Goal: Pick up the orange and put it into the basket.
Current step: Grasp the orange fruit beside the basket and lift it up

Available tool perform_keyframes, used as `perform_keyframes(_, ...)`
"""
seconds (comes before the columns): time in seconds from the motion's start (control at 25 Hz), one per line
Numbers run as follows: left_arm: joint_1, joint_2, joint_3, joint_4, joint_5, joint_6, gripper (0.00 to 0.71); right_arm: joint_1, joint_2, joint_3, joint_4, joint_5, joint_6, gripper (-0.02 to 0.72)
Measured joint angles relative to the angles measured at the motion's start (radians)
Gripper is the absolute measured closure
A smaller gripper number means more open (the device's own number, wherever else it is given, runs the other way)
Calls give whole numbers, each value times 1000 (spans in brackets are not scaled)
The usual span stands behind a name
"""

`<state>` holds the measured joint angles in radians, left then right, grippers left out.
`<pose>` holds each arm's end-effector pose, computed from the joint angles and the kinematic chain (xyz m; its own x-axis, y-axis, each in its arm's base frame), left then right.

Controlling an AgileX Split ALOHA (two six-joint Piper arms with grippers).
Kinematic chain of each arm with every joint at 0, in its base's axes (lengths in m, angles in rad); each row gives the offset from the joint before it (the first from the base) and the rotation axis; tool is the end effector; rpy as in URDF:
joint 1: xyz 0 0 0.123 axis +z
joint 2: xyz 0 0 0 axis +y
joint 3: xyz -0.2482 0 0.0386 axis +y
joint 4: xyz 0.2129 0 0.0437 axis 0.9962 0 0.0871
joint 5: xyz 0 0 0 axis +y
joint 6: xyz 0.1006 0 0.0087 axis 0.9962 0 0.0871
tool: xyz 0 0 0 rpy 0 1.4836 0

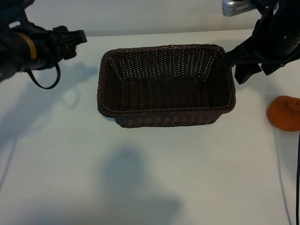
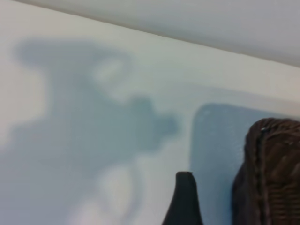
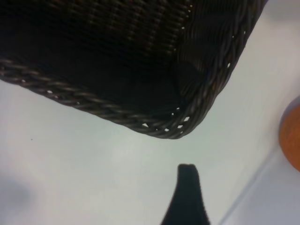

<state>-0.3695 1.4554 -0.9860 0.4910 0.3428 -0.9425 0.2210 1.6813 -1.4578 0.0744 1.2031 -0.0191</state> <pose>0.2822 -0.0921 0.2534 -0.6368 -0.2386 -0.7332 -0.0556 0.9627 -0.2649 0.2971 0.0739 0.2628 -0.9512 -0.2059 -0.2297 -0.2270 0.9714 0.0693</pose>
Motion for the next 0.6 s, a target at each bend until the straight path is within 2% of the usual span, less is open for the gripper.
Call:
perform_keyframes(0.2,0,-2,-116,-178,194,299,112,0,0,0,0,0,0,155)
perform_keyframes(0.28,0,-4,-171,-206,260,373,114,0,0,0,0,1,0,155)
perform_keyframes(0.48,0,-22,-285,-183,452,464,114,0,0,0,0,2,0,155)
perform_keyframes(0.6,0,-53,-314,-150,518,484,114,0,0,0,0,5,0,155)
